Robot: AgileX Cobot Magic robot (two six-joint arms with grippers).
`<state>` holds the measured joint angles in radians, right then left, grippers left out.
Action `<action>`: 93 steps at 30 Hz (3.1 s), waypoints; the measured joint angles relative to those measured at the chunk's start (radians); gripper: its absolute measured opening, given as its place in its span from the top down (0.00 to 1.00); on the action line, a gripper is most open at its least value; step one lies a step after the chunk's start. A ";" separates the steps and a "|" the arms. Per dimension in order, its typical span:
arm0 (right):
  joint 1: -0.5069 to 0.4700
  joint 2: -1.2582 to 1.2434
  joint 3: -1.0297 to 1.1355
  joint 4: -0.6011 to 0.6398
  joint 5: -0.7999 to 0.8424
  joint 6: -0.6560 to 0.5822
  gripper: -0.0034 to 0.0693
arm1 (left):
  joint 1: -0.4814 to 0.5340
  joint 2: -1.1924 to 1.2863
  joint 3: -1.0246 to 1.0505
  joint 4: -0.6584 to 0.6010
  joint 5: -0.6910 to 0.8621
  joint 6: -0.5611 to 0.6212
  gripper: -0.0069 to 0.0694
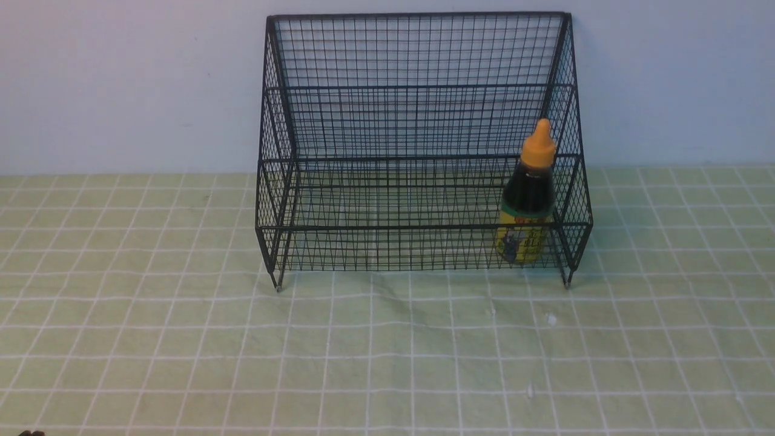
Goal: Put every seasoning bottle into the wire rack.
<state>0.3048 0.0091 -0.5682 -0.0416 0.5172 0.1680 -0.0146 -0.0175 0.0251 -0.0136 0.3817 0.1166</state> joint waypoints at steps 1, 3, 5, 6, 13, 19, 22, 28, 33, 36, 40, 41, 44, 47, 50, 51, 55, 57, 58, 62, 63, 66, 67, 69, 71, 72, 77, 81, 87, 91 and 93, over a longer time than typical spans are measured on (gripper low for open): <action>0.000 -0.004 0.013 0.000 -0.014 0.000 0.97 | 0.000 0.000 0.000 0.000 0.000 0.000 0.92; 0.000 -0.024 0.063 0.016 -0.069 0.001 0.97 | 0.000 0.000 0.000 0.000 0.000 0.000 0.92; 0.000 -0.025 0.097 0.049 -0.080 0.003 0.97 | 0.000 0.000 0.000 0.000 0.000 0.000 0.92; 0.000 -0.025 0.107 0.061 -0.080 0.003 0.97 | 0.000 0.000 0.000 0.000 0.000 0.000 0.92; 0.000 -0.025 0.142 0.111 -0.071 -0.033 0.97 | 0.000 0.000 0.000 0.000 0.000 0.000 0.92; -0.003 -0.025 0.156 0.025 -0.072 -0.117 0.97 | 0.000 0.000 0.000 0.000 0.000 0.000 0.92; -0.043 -0.025 0.195 0.010 -0.078 -0.125 0.97 | 0.000 0.000 0.000 0.000 0.000 0.000 0.92; -0.234 -0.025 0.392 0.002 -0.079 -0.128 0.97 | 0.000 0.000 0.000 0.000 0.000 0.000 0.92; -0.286 -0.025 0.573 0.002 -0.068 -0.128 0.97 | 0.000 0.000 0.000 0.000 0.000 0.000 0.92; -0.288 -0.023 0.583 0.002 -0.110 -0.128 0.97 | 0.000 0.000 0.000 0.000 -0.001 0.000 0.92; -0.288 -0.023 0.585 0.002 -0.125 -0.128 0.97 | 0.000 0.000 0.000 0.000 -0.001 0.000 0.92; -0.288 -0.023 0.585 0.002 -0.125 -0.128 0.97 | 0.000 0.000 0.000 0.000 -0.001 0.000 0.92; -0.288 -0.023 0.585 0.002 -0.125 -0.128 0.97 | 0.000 0.000 0.000 0.000 -0.001 0.000 0.92; -0.288 -0.023 0.585 0.002 -0.126 -0.128 0.97 | 0.000 0.000 0.000 0.000 -0.001 0.000 0.92; -0.289 -0.023 0.586 0.002 -0.126 -0.128 0.97 | 0.000 0.000 0.000 0.000 -0.001 0.000 0.92; -0.289 -0.023 0.586 0.002 -0.126 -0.128 0.97 | 0.000 0.000 0.000 0.000 -0.001 0.000 0.92; -0.289 -0.023 0.586 0.002 -0.126 -0.128 0.97 | 0.000 0.000 0.000 0.000 -0.001 0.000 0.92; -0.289 -0.023 0.586 0.002 -0.126 -0.128 0.97 | 0.000 0.000 0.000 0.000 -0.001 0.000 0.92; -0.289 -0.023 0.586 0.002 -0.126 -0.128 0.97 | 0.000 0.000 0.000 0.000 -0.001 0.000 0.92; -0.289 -0.023 0.586 0.002 -0.126 -0.128 0.97 | 0.000 0.000 0.000 0.000 -0.001 0.000 0.92; -0.289 -0.023 0.586 0.002 -0.126 -0.128 0.97 | 0.000 0.000 0.000 0.000 -0.001 0.000 0.92; -0.289 -0.023 0.586 0.002 -0.126 -0.128 0.97 | 0.000 0.000 0.000 0.000 -0.001 0.000 0.92; -0.289 -0.023 0.586 0.002 -0.126 -0.128 0.97 | 0.000 0.000 0.000 0.000 -0.001 0.000 0.92; -0.289 -0.023 0.586 0.002 -0.126 -0.128 0.97 | 0.000 0.000 0.000 0.000 -0.001 0.000 0.92; -0.289 -0.023 0.586 0.002 -0.126 -0.128 0.97 | 0.000 0.000 0.000 0.000 -0.001 0.000 0.92; -0.289 -0.023 0.586 0.002 -0.126 -0.128 0.97 | 0.000 0.000 0.000 0.000 -0.001 0.000 0.92; -0.289 -0.023 0.586 0.002 -0.126 -0.128 0.97 | 0.000 0.000 0.000 0.000 -0.001 0.000 0.92; -0.289 -0.023 0.586 0.002 -0.126 -0.128 0.97 | 0.000 0.000 0.000 0.000 -0.001 0.000 0.92; -0.289 -0.023 0.586 0.002 -0.126 -0.128 0.97 | 0.000 0.000 0.000 0.000 -0.001 0.000 0.92; -0.289 -0.023 0.586 0.002 -0.126 -0.128 0.97 | 0.000 0.000 0.000 0.000 -0.001 0.000 0.92; -0.289 -0.023 0.586 0.002 -0.126 -0.128 0.97 | 0.000 0.000 0.000 0.000 -0.001 0.000 0.92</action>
<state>0.0159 -0.0143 0.0174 -0.0391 0.3912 0.0399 -0.0146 -0.0175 0.0251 -0.0136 0.3807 0.1166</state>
